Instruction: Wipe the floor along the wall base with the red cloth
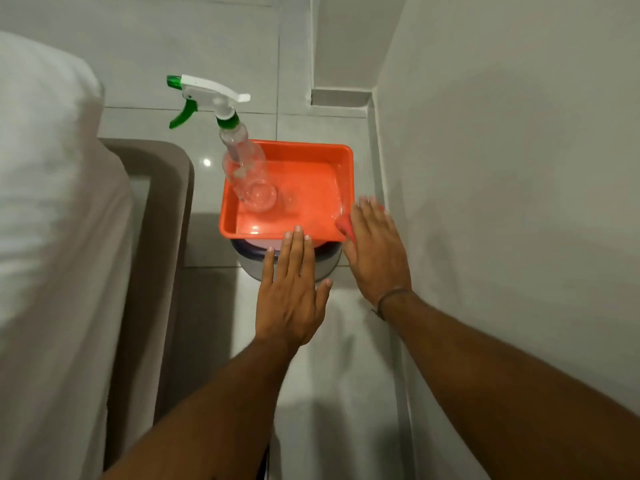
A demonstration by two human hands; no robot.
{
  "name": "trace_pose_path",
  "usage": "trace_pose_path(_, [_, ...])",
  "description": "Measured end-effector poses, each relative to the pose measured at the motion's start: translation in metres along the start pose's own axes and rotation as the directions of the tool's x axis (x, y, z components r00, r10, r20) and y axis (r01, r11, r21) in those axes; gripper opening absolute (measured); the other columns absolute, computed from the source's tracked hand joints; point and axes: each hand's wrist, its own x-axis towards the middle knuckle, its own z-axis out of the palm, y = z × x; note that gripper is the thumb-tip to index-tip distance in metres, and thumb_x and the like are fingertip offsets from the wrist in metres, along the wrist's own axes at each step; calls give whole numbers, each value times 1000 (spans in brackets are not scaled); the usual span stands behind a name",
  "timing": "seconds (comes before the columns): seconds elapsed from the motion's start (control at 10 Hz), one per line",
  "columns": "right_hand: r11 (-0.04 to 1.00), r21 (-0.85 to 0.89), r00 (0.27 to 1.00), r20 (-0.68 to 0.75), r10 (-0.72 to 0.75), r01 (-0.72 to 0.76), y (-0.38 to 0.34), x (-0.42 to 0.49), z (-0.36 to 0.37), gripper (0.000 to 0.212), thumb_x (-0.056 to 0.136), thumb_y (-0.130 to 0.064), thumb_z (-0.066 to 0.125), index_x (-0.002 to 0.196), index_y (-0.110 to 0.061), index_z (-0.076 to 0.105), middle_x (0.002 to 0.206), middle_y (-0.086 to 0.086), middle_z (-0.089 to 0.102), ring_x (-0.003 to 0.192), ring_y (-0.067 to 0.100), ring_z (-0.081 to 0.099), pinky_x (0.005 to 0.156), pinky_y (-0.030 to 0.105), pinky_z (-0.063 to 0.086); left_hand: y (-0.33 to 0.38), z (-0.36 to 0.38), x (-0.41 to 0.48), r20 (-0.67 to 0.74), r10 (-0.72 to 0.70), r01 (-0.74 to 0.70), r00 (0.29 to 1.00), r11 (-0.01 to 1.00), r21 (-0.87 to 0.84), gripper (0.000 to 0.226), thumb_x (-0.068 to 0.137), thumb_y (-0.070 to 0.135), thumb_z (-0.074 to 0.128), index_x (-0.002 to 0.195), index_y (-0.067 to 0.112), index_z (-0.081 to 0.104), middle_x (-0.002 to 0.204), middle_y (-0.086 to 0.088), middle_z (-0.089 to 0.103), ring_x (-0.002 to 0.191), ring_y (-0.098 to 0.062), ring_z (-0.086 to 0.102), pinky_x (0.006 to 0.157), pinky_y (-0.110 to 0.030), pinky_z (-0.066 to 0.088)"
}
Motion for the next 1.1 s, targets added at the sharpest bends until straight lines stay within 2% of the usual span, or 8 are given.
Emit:
trace_pose_path(0.1, [999,-46,1000,24,-10,11,-8,78,25,58,102,-20,49,156,-1,37,163,23,37,155,38,29,127,48,19,-29,14,47,21,9,-9,1000,1000,-1,79,113,53,25,173,3,17,184,-19,11,171,-33,9,137,-61,15])
trace_pose_path(0.3, [991,-131,991,129,20,-3,-19,153,93,62,105,-25,45,161,-4,25,169,20,27,159,35,19,128,47,10,-66,48,69,113,22,-22,993,1000,-10,79,112,54,28,173,4,21,183,-19,15,171,-34,13,136,-63,20])
trace_pose_path(0.4, [983,-186,973,226,39,4,-22,159,120,66,110,-31,42,164,-7,12,172,18,15,160,34,9,126,46,1,-70,55,68,141,12,-14,990,1000,11,79,112,55,21,173,5,20,183,-18,17,171,-33,13,135,-63,21])
trace_pose_path(0.5, [978,-185,927,340,157,-97,-25,148,148,69,112,-39,34,165,-11,1,175,15,-1,161,34,-6,125,49,-8,-67,57,68,150,-5,10,989,999,-35,80,113,59,14,174,8,19,184,-14,15,172,-28,8,138,-60,14])
trace_pose_path(0.7, [966,-102,874,410,260,-239,-30,145,152,77,107,-56,26,165,-16,-6,174,9,-15,159,33,-19,126,54,-12,-70,61,67,128,13,-9,992,999,-33,77,113,55,29,173,9,19,182,-15,22,171,-29,11,137,-61,17])
trace_pose_path(0.8, [970,-98,867,435,242,-222,-30,143,152,78,106,-59,19,165,-16,-9,174,9,-17,158,32,-21,127,55,-11,-70,62,66,120,31,-30,992,999,-13,77,112,55,29,173,9,21,182,-15,24,171,-30,13,136,-61,17])
trace_pose_path(1.0, [968,-31,848,476,234,-250,-28,149,141,85,104,-67,19,164,-16,-14,172,10,-22,157,30,-25,128,55,-10,-71,56,68,148,16,-10,989,999,-45,79,112,58,21,174,8,17,184,-15,13,172,-28,6,138,-55,6])
trace_pose_path(1.1, [954,52,888,385,253,-294,-27,128,106,86,104,-67,21,164,-16,-14,173,9,-21,158,27,-23,130,53,-3,-65,35,63,132,65,-62,989,998,-30,79,112,55,25,173,6,19,183,-17,15,171,-30,10,137,-58,12])
